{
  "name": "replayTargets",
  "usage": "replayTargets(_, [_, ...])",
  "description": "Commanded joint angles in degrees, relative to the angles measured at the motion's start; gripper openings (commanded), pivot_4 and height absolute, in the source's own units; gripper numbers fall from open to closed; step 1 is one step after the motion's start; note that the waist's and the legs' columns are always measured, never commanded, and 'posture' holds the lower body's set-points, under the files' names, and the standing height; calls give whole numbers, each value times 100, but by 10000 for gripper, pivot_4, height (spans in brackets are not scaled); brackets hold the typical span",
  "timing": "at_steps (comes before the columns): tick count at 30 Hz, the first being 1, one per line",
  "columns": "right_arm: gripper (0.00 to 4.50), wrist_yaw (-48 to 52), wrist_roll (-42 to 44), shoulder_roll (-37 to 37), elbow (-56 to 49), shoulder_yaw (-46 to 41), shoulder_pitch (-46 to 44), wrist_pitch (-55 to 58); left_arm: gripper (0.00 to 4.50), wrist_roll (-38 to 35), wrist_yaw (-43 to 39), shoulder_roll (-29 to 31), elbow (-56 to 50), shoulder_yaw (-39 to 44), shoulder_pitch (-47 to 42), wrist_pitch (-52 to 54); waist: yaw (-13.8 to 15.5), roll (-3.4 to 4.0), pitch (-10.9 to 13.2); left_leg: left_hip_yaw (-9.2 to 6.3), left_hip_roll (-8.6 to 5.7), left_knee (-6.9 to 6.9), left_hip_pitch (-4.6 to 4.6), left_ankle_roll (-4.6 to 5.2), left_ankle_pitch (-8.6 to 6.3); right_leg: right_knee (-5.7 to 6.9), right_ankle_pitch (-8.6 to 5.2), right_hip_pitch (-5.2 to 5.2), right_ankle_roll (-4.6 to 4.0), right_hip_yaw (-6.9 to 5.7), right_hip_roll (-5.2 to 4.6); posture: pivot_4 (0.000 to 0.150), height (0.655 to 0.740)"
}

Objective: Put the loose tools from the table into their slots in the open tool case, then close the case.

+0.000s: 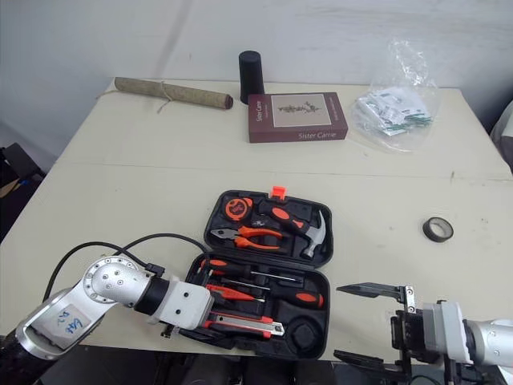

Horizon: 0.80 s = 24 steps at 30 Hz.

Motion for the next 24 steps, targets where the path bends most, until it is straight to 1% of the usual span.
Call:
replayTargets(1, [45000,34,19,71,-23,-146,84,-133,16334,283,15,121,3,-85,130,-149,4,0,0,0,0,1,0,0,0,0,0,0,0,0,0,1500,7400])
replayTargets(3, [45000,36,1,102,-11,-123,96,-163,16334,245,-41,98,68,-77,138,-265,3,0,0,0,0,1,0,0,0,0,0,0,0,0,0,1500,7400])
replayTargets(6, [45000,44,-21,127,33,-99,84,-196,16334,-29,-120,54,115,-27,196,-48,1,0,0,0,0,2,1,0,0,1,0,0,0,-1,0,1500,7400])
replayTargets(7, [45000,45,-28,131,57,-90,69,-208,26513,-39,-127,31,148,-2,191,-145,0,0,0,0,0,2,1,0,0,2,0,1,0,0,0,1500,7400])
replayTargets(8, [45000,47,-36,135,85,-81,53,-221,29429,-22,-93,-36,209,53,167,-368,0,0,0,0,1,2,2,0,0,2,0,1,0,-1,0,1500,7400])
replayTargets(10, [45000,55,-52,141,146,-65,13,-247,38157,-29,-61,-173,341,172,110,-798,-10,1,-1,-1,1,2,2,0,0,3,0,0,0,-2,1,1500,7400])
replayTargets(11, [45000,42,-59,147,193,-66,-27,-254,41800,-97,-98,-265,443,255,44,-1124,-11,1,-1,0,1,2,2,0,0,3,0,0,0,-1,1,1500,7400])
replayTargets(12, [45000,32,-63,152,225,-68,-56,-257,41800,-146,-137,-324,522,307,1,-1355,-10,1,-1,0,1,2,3,0,0,3,0,0,0,-1,1,1500,7400])
replayTargets(14, [45000,50,-87,154,322,-56,-115,-279,41800,-621,-309,-438,616,600,-23,-1498,-7,-1,1,0,2,8,0,0,1,6,0,-1,0,-2,1,1500,7400])
replayTargets(16, [45000,88,-116,156,442,-42,-167,-318,41800,-1149,-531,-433,629,898,47,-1481,-7,-1,1,0,2,10,0,0,1,8,0,-1,0,-2,0,1500,7400])
replayTargets(18, [45000,105,-140,158,536,-31,-209,-346,41800,-1529,-739,-376,617,1109,135,-1458,-13,-1,1,-1,2,11,1,0,1,9,0,0,0,-2,-1,1500,7400])
replayTargets(21, [45000,98,-174,188,651,-9,-226,-377,33929,-1859,-719,-503,655,1257,256,-1314,-12,-1,1,-1,2,12,1,-1,1,10,0,0,0,-2,0,1500,7400])
replayTargets(24, [45000,110,-210,223,715,5,-204,-408,20503,-1741,-544,-693,740,1160,295,-1339,-7,-1,1,-1,0,15,2,1,2,10,0,3,1,-3,1,1500,7400])
